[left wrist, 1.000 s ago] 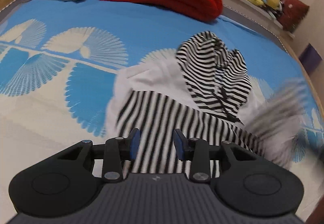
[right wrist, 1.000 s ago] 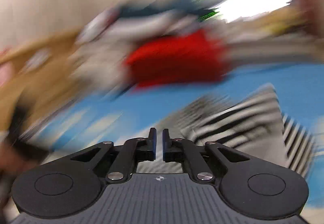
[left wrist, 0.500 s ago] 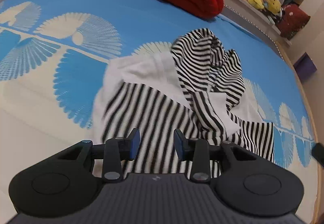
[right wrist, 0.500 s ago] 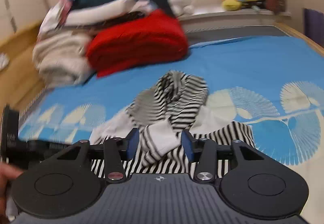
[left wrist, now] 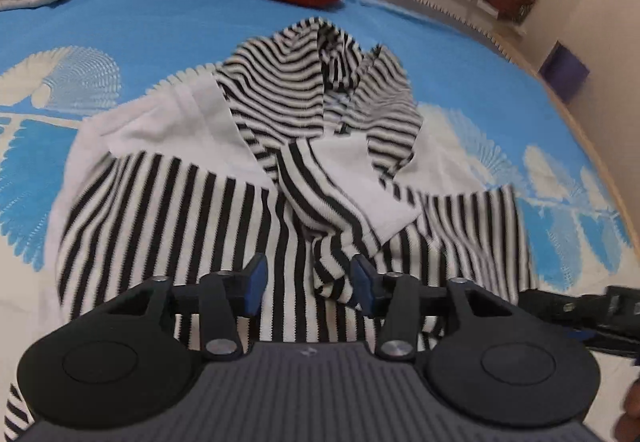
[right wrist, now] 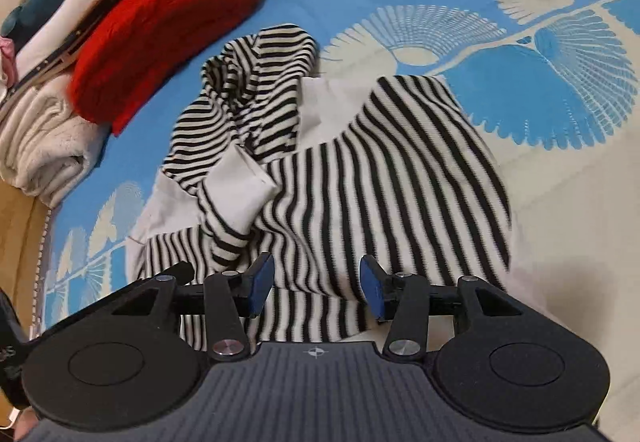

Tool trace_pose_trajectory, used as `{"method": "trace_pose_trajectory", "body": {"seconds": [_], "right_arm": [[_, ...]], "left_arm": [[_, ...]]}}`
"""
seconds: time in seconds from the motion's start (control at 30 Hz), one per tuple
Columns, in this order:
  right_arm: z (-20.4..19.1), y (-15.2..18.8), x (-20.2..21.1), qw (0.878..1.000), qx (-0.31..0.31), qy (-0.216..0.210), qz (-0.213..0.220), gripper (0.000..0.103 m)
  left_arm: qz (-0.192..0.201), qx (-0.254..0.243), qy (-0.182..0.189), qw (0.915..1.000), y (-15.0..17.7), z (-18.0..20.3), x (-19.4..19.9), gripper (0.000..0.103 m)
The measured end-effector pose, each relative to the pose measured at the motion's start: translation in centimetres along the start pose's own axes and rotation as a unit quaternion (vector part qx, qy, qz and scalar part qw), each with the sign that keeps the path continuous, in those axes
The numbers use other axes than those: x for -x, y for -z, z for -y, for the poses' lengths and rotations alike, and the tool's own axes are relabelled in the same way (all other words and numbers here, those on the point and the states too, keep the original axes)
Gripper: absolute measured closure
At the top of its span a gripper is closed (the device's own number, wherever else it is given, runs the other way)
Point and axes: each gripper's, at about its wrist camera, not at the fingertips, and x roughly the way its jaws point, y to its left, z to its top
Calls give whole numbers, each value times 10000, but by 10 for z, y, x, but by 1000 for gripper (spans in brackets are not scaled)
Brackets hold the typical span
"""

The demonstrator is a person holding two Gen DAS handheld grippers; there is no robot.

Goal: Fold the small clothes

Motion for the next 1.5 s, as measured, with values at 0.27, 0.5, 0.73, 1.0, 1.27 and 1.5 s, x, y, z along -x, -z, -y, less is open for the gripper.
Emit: {"method": "trace_pose_trajectory", "body": {"seconds": [0.27, 0.5, 0.73, 1.0, 1.27, 1.5], "right_arm": [[8, 0, -12, 9982, -235, 394, -395, 53], [6, 2, -18, 9971, -219, 557, -465, 53], [3, -1, -12, 9967, -385, 645, -300, 53], [13, 4, -13, 9937, -584, 923, -237, 53], [14, 10, -20, 9913, -851, 948, -333, 52], [12, 9, -21, 9921, -708, 959, -388, 49]], "left_arm": [[175, -583, -236, 9979, 7, 27, -20, 39], [216, -640, -321, 9972, 8, 31, -24, 98], [652, 652, 29, 9957, -7, -3, 55, 98], [-532, 2187, -838, 9707, 23, -70, 53, 65], [108, -146, 5, 9998, 5, 0, 27, 46], [-50, -1804, -728, 9809, 35, 35, -20, 65]]}}
